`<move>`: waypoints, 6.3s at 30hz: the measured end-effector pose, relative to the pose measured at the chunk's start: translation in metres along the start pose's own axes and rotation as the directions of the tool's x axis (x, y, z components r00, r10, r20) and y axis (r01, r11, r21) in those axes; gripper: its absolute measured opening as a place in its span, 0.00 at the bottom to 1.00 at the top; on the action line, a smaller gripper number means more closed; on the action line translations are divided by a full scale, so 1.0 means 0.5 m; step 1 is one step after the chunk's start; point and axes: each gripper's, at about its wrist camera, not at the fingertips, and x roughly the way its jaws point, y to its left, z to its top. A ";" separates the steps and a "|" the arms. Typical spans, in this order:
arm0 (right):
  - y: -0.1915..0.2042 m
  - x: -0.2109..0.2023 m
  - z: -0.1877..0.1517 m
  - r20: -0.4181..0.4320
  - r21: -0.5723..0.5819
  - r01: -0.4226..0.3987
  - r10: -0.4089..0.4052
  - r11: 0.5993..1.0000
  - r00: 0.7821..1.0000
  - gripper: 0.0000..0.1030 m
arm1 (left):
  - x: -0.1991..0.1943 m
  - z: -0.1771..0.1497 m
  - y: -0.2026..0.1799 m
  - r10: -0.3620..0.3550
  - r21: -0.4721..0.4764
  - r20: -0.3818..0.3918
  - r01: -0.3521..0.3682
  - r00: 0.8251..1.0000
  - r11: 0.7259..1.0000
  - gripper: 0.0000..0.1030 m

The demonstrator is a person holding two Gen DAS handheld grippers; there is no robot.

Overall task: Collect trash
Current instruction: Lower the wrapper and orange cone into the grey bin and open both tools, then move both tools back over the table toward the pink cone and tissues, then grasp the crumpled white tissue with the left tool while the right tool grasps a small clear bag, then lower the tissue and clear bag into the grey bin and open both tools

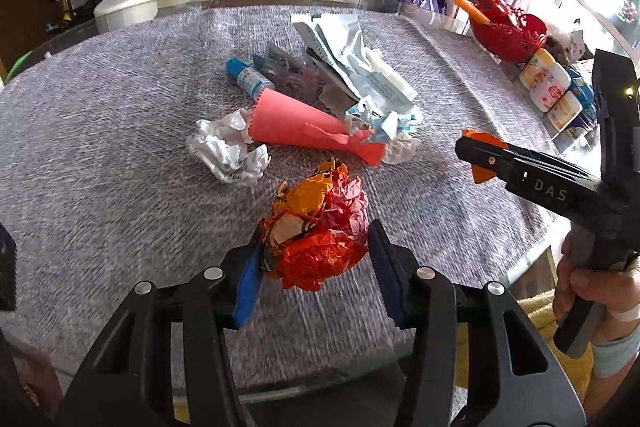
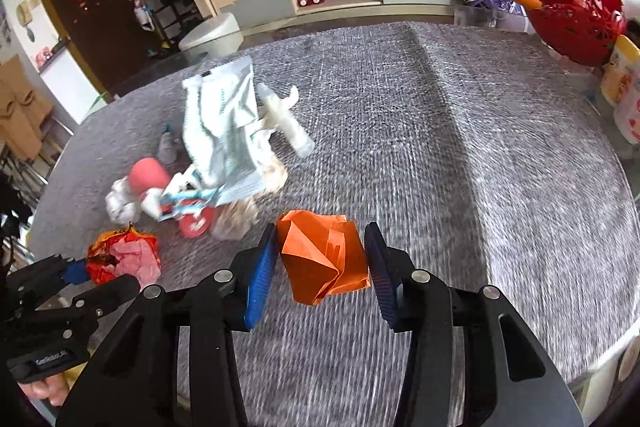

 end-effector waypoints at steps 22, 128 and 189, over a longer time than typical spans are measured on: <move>0.114 -0.129 -0.246 -0.069 -0.047 -0.097 0.094 0.994 0.993 0.44 | -0.158 -0.280 -0.012 0.023 -0.022 -0.006 -0.023 1.000 0.999 0.46; 0.137 0.051 0.054 -0.038 -0.051 -0.130 0.128 0.990 0.991 0.28 | 0.066 0.090 0.104 0.032 -0.022 -0.027 -0.033 0.999 0.999 0.31; 0.168 -0.047 -0.380 -0.240 -0.097 -0.064 0.039 0.993 0.970 0.20 | -0.070 -0.403 -0.024 0.013 -0.034 -0.183 -0.019 0.983 0.999 0.17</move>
